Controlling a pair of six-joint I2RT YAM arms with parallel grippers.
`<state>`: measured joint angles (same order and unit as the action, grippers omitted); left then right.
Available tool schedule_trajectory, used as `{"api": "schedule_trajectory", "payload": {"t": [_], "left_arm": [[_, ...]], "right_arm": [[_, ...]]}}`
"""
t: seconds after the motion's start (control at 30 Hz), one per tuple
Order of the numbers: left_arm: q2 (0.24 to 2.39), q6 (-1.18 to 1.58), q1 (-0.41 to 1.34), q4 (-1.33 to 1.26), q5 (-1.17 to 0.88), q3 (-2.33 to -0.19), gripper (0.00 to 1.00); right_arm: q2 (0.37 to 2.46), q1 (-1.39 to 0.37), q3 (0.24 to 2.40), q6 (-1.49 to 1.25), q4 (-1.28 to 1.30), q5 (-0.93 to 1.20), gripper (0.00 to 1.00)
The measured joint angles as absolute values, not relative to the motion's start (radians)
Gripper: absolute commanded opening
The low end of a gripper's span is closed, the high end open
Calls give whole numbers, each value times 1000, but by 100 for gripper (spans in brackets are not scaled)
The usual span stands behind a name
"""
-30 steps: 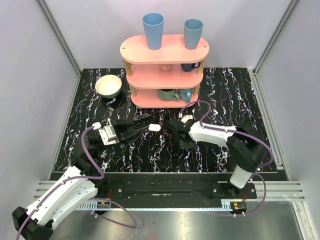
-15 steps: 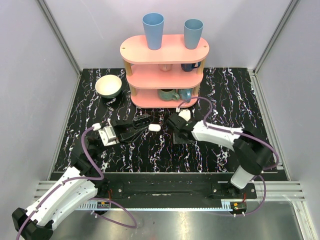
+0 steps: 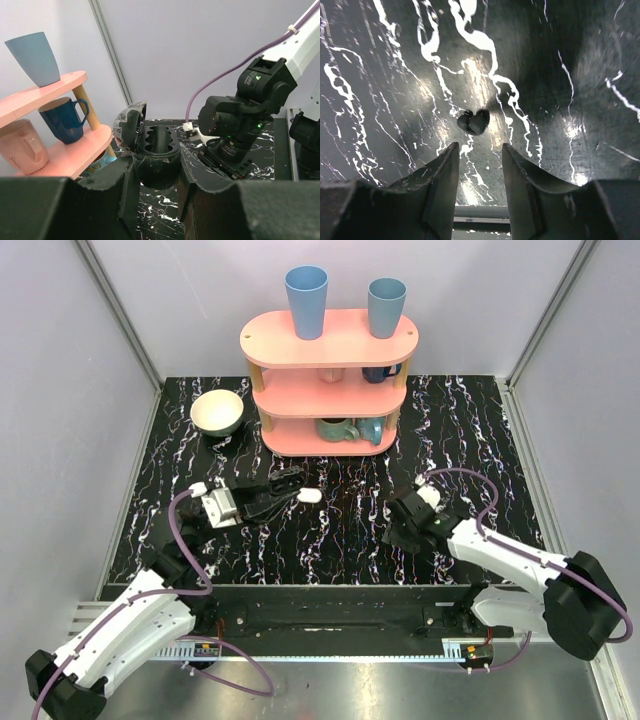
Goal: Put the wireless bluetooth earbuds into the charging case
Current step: Place the right earbud at the center of the board, then move the right earbud to the center of the board.
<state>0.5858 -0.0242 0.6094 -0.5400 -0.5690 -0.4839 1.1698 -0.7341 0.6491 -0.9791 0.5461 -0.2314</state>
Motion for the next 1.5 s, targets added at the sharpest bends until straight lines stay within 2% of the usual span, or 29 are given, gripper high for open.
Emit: {"api": "schedule_trajectory", "payload": {"t": [0.13,0.47,1.03,1.5], "left_arm": [[607,-17,609,-554,-572,-484,0],[625,-7,609,-557,-573,-494,0],[646,-7,609,-571,-576,-502,0],[649,-7,609,-578,-577,-505,0]], "right_arm": [[1172,-734,574,-1054,480,-166,43],[1283,-729,565,-1087,344,-103,37],[1267,-723,543,-1108,338,-118,36],[1304,-718,547,-1105,276,-141,30]]}}
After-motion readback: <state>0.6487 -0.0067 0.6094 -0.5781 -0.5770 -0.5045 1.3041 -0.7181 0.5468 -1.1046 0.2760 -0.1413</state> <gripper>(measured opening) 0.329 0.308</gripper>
